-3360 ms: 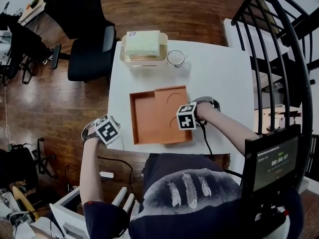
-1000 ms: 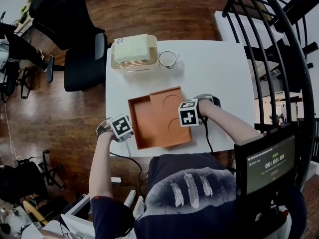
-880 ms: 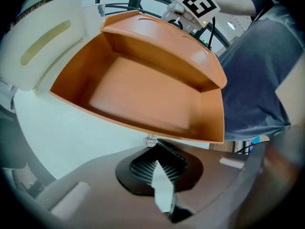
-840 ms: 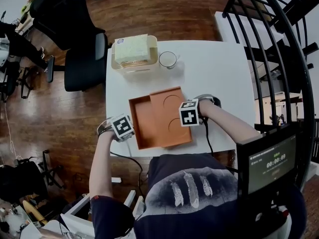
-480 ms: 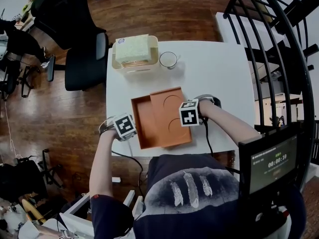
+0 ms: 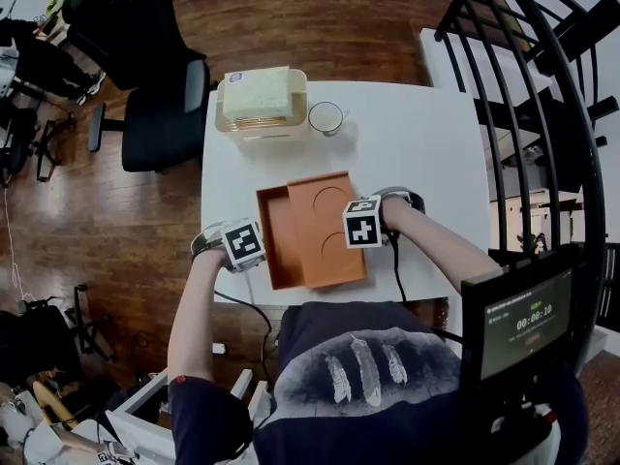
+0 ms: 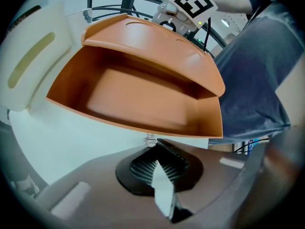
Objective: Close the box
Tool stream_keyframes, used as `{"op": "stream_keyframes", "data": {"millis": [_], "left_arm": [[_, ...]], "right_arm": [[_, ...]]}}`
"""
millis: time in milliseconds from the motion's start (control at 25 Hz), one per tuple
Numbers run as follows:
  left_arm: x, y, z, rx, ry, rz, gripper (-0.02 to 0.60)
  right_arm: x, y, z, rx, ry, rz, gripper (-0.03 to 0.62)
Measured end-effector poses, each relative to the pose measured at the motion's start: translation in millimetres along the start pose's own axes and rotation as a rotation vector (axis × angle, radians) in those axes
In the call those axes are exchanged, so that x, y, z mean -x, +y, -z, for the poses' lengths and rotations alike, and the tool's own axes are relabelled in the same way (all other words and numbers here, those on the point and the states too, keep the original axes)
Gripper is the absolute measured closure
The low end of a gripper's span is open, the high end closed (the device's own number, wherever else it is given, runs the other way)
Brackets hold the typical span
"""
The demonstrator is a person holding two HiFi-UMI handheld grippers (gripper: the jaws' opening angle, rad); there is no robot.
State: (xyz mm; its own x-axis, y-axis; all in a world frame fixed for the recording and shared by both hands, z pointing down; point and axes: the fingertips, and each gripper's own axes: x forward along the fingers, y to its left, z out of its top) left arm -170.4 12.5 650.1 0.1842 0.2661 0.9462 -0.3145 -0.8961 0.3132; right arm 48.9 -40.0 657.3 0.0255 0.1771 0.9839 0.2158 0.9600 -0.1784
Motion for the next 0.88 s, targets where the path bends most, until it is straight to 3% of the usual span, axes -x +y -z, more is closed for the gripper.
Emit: {"op": "stream_keyframes", "data": {"millis": [120, 520, 880], "left_arm": [[0.4, 1.0, 0.6, -0.006, 0.014, -0.011, 0.569], [2.8, -7.3, -25.2, -0.021, -0.058, 0.020, 0.569], [1.4, -5.7, -24.6, -0.045, -0.015, 0.006, 0.569]], "right_arm": [[0.0, 0.4, 0.4, 0.002, 0.001, 0.001, 0.586], [1.0, 0.9, 1.2, 0.000, -0.008, 0.008, 0.586], [2.1, 2.5, 0.5, 0.004, -0.006, -0.003, 0.586]]}}
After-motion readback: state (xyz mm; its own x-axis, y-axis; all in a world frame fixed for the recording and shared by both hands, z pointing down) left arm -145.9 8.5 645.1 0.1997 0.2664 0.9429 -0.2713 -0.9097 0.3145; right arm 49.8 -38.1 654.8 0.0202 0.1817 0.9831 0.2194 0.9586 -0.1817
